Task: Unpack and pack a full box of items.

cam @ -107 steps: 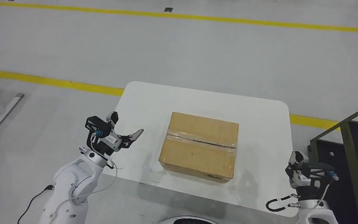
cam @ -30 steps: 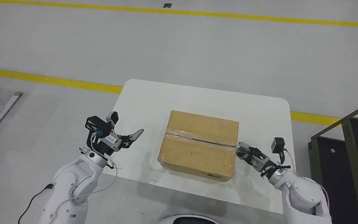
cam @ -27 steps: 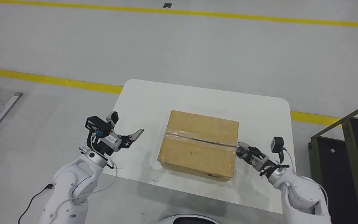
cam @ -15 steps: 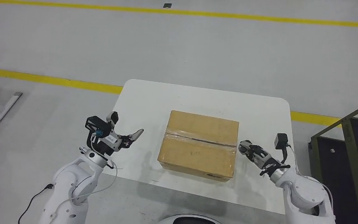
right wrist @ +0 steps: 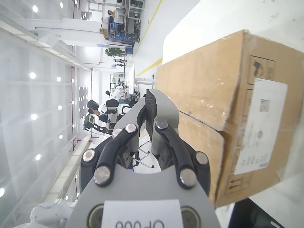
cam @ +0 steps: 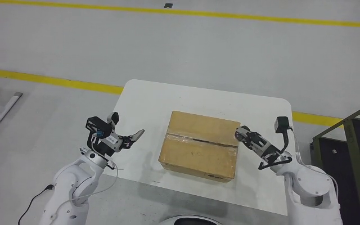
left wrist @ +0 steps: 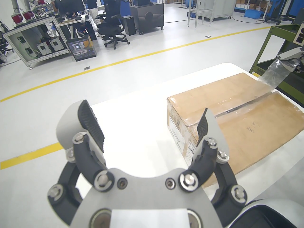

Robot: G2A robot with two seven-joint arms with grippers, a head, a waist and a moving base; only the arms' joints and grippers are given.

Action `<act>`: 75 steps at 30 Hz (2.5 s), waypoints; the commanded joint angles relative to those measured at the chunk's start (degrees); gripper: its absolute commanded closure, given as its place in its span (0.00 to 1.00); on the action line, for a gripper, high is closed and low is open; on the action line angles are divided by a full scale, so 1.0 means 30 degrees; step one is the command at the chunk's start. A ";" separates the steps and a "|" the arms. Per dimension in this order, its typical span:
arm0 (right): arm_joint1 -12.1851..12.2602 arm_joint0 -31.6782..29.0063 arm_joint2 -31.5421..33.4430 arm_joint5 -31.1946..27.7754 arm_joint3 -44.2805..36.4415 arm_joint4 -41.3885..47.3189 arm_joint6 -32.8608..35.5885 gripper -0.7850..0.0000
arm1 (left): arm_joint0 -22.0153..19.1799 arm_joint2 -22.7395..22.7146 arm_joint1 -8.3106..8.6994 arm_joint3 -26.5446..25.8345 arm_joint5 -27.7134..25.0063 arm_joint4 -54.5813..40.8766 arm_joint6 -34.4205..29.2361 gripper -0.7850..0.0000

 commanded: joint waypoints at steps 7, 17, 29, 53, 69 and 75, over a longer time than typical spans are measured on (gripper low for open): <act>0.0232 0.0666 -0.0440 -0.0221 0.0357 0.0710 0.0014 1.00 | 0.0000 0.0000 0.0000 0.0000 0.0000 0.0000 0.0000 0.00; 0.0475 0.0429 -0.0004 -0.1597 0.0944 0.1727 0.0586 1.00 | 0.0000 0.0000 0.0000 0.0000 0.0000 0.0000 0.0000 0.00; 0.0619 0.1234 -0.0953 -0.1189 0.0606 0.0870 0.0346 1.00 | 0.0046 0.0176 -0.0018 -0.0127 0.0160 -0.0142 0.0069 0.00; 0.0964 0.5919 -0.5901 0.2453 0.0040 -0.2357 -0.0264 1.00 | 0.0088 0.1779 -0.0045 -0.1213 0.0083 -0.0746 -0.0045 0.00; 0.0938 0.6299 -0.7092 0.2521 0.0299 -0.2739 -0.1786 1.00 | -0.1556 0.4800 -0.0292 -0.0269 -0.0504 -0.2164 -0.0427 0.00; 0.0885 0.7158 -0.7836 0.2526 0.0613 -0.2577 -0.2731 1.00 | -0.2041 0.5731 -0.0371 0.0701 -0.0724 -0.3330 -0.0978 0.00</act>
